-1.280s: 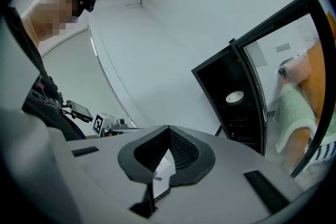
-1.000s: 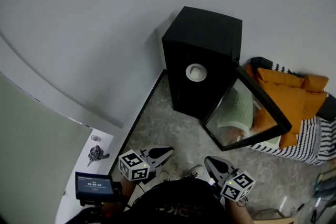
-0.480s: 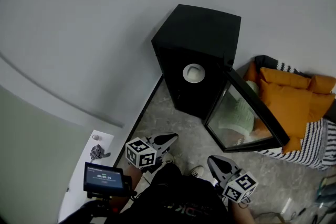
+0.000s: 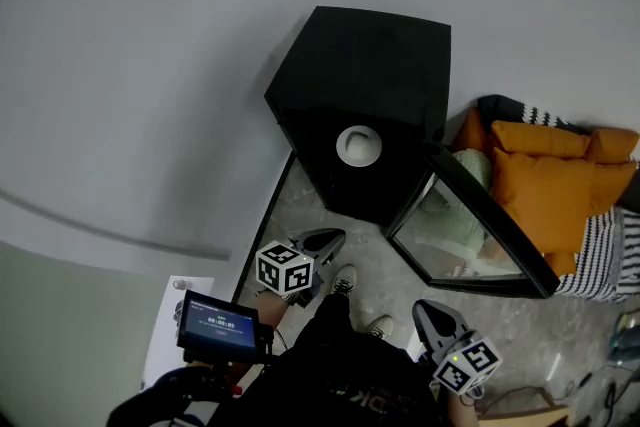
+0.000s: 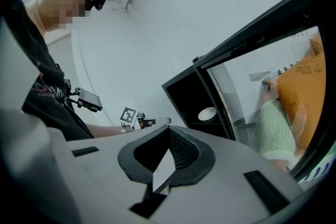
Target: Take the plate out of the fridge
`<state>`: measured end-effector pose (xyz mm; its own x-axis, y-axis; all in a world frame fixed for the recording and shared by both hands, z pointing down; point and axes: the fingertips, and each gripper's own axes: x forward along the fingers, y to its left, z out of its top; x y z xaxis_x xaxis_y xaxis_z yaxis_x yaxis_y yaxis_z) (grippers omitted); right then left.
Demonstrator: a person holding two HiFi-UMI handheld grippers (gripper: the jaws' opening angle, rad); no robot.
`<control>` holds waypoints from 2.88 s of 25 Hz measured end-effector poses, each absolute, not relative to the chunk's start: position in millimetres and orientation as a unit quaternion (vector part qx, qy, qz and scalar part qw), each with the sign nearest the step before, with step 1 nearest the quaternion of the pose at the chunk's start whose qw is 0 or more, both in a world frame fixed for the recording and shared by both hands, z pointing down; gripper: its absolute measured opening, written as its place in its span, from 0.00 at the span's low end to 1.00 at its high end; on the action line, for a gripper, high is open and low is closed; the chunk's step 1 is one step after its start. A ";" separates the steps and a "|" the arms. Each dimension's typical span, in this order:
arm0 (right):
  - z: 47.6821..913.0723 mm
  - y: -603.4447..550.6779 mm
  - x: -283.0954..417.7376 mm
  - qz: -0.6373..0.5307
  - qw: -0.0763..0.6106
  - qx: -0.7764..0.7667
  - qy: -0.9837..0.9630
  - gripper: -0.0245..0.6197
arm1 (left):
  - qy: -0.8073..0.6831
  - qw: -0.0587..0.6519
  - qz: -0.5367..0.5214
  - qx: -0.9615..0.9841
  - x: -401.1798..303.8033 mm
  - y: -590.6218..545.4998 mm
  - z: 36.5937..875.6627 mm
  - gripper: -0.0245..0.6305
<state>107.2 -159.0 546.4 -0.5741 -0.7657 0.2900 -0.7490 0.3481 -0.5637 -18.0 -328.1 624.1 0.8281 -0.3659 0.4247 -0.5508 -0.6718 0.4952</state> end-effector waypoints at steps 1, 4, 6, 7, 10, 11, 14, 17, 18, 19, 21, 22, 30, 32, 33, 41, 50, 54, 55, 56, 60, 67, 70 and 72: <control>548.3 -164.5 107.9 -0.339 0.013 -0.470 0.815 0.05 | -0.262 0.322 0.144 0.898 -19.2 -342.9 631.7 0.04; 552.9 -180.2 106.9 -0.351 0.017 -0.489 0.799 0.05 | -0.291 0.370 0.123 0.874 -26.0 -385.4 654.5 0.04; 555.6 -189.6 103.4 -0.357 0.016 -0.498 0.790 0.05 | -0.306 0.416 0.101 0.850 -31.2 -410.4 668.9 0.04; 557.8 -193.5 101.5 -0.359 0.014 -0.503 0.786 0.05 | -0.311 0.440 0.089 0.838 -33.3 -422.0 676.0 0.04; 565.6 -201.7 95.9 -0.370 0.011 -0.516 0.773 0.05 | -0.325 0.505 0.056 0.798 -37.5 -453.3 698.3 0.04; 568.0 -203.5 94.4 -0.374 0.011 -0.520 0.768 0.05 | -0.331 0.526 0.048 0.782 -38.9 -462.5 707.1 0.04; 573.6 -207.4 91.3 -0.386 0.012 -0.536 0.750 0.05 | -0.349 0.581 0.031 0.735 -42.3 -487.4 734.9 0.04; 578.5 -207.0 90.1 -0.395 0.014 -0.554 0.733 0.05 | -0.361 0.616 0.025 0.700 -41.2 -507.7 760.4 0.04; 580.7 -205.8 90.6 -0.399 0.015 -0.560 0.726 0.05 | -0.364 0.624 0.024 0.691 -39.4 -513.5 768.9 0.04; 582.3 -204.4 91.4 -0.403 0.018 -0.567 0.719 0.05 | -0.367 0.632 0.022 0.682 -37.4 -518.7 777.7 0.04; 583.1 -202.8 93.0 -0.408 0.030 -0.579 0.705 0.05 | -0.376 0.651 0.013 0.660 -33.6 -528.1 794.3 0.04; 583.7 -201.6 93.9 -0.411 0.033 -0.585 0.699 0.05 | -0.379 0.660 0.006 0.648 -31.4 -532.3 801.2 0.04; 586.1 -195.9 102.4 -0.422 0.061 -0.619 0.659 0.05 | -0.389 0.682 -0.019 0.619 -11.0 -564.6 821.7 0.04; 586.4 -196.2 105.5 -0.419 0.074 -0.628 0.652 0.05 | -0.399 0.684 -0.020 0.610 -10.8 -572.0 826.4 0.04; 587.5 -195.9 107.4 -0.419 0.078 -0.631 0.648 0.05 | -0.402 0.687 -0.023 0.605 -10.1 -575.4 828.1 0.08; 600.2 -188.0 113.8 -0.441 0.069 -0.634 0.632 0.05 | -0.420 0.702 -0.005 0.576 -5.8 -576.3 842.8 0.20; 605.3 -188.3 124.7 -0.452 0.065 -0.636 0.622 0.05 | -0.436 0.702 0.011 0.564 5.4 -586.6 850.7 0.23; 604.2 -190.2 128.5 -0.451 0.078 -0.640 0.617 0.05 | -0.446 0.699 0.017 0.558 2.8 -585.8 855.4 0.13; 604.5 -190.4 129.3 -0.451 0.081 -0.641 0.616 0.05 | -0.447 0.699 0.017 0.558 1.5 -585.2 856.8 0.10; 605.0 -190.1 129.8 -0.452 0.082 -0.641 0.615 0.05 | -0.447 0.698 0.015 0.559 0.8 -585.0 857.6 0.09; 609.9 -186.1 128.0 -0.464 0.060 -0.630 0.619 0.05 | -0.445 0.701 0.005 0.558 -0.2 -581.5 856.8 0.09; 608.4 -188.9 130.8 -0.451 0.065 -0.623 0.636 0.05 | -0.447 0.708 -0.009 0.547 -16.4 -547.5 857.4 0.09; 610.8 -188.2 127.9 -0.455 0.046 -0.610 0.647 0.05 | -0.447 0.710 -0.017 0.544 -24.1 -533.5 856.2 0.08; 610.2 -190.2 126.5 -0.453 0.041 -0.604 0.655 0.05 | -0.447 0.712 -0.021 0.542 -28.1 -527.1 856.4 0.08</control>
<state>126.5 -190.2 610.2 -0.2677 -0.8278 0.4930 -0.7527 -0.1397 -0.6434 -28.1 -527.1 856.4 0.5997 -0.5145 0.6129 -0.4538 0.4122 0.7900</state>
